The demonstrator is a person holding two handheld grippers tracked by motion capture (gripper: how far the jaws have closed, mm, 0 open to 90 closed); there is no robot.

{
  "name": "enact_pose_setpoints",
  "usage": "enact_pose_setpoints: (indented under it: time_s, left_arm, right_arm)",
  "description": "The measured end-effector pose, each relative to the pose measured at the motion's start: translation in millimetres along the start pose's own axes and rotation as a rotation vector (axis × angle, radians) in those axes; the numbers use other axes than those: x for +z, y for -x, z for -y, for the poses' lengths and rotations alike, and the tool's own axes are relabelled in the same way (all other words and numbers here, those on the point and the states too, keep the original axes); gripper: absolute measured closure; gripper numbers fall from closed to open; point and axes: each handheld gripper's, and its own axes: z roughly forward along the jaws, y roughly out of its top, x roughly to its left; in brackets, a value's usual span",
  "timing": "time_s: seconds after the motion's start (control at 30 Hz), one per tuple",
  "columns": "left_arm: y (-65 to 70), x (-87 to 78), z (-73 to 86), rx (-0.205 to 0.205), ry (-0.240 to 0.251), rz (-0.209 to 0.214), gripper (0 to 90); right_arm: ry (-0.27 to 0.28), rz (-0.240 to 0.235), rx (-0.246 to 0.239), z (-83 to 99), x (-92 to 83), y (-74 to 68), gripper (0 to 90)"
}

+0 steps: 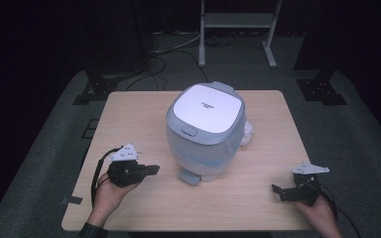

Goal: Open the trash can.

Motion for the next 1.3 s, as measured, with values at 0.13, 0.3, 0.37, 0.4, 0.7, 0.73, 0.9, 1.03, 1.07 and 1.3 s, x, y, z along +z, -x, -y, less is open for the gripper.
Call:
enact_pose_setpoints:
  time_s: [0.13,0.3,0.37,0.4,0.7,0.73,0.9,1.03,1.07,1.3]
  left_arm:
    - [2.4,-2.7,-7.3,0.006,0.005,0.017,90.0]
    - [5.3,-8.2,-18.0,0.009,0.029,0.024,90.0]
    - [6.1,-10.9,-22.2,0.001,0.038,0.027,90.0]
    - [7.6,-14.0,-26.7,0.005,0.043,0.030,90.0]
    - [9.5,-20.5,-37.3,0.008,0.050,0.044,90.0]
    - [10.4,-21.4,-41.2,0.012,0.051,0.049,90.0]
    - [14.0,-23.7,-50.4,0.025,0.058,0.060,90.0]
    - [16.0,-27.4,-60.8,0.042,0.064,0.064,90.0]
    - [16.9,-30.0,-66.4,0.054,0.067,0.065,90.0]
    - [19.2,-37.0,-81.9,0.076,0.084,0.073,90.0]
  right_arm:
    - [0.000,0.000,-0.001,0.0,0.0,0.1,0.0]
    - [0.000,0.000,-0.001,0.0,0.0,0.1,0.0]
    - [0.000,0.000,-0.001,0.0,0.0,0.1,0.0]
    - [0.000,0.000,-0.001,0.0,0.0,0.1,0.0]
    - [0.000,0.000,-0.001,0.0,0.0,0.1,0.0]
    - [0.000,0.000,-0.001,0.0,0.0,0.1,0.0]
    - [0.000,0.000,-0.001,0.0,0.0,0.1,0.0]
    - [0.001,0.000,-0.001,0.0,0.1,0.1,0.0]
    - [0.001,0.000,-0.001,0.0,0.1,0.1,0.0]
    - [0.001,0.000,-0.001,0.0,0.1,0.1,0.0]
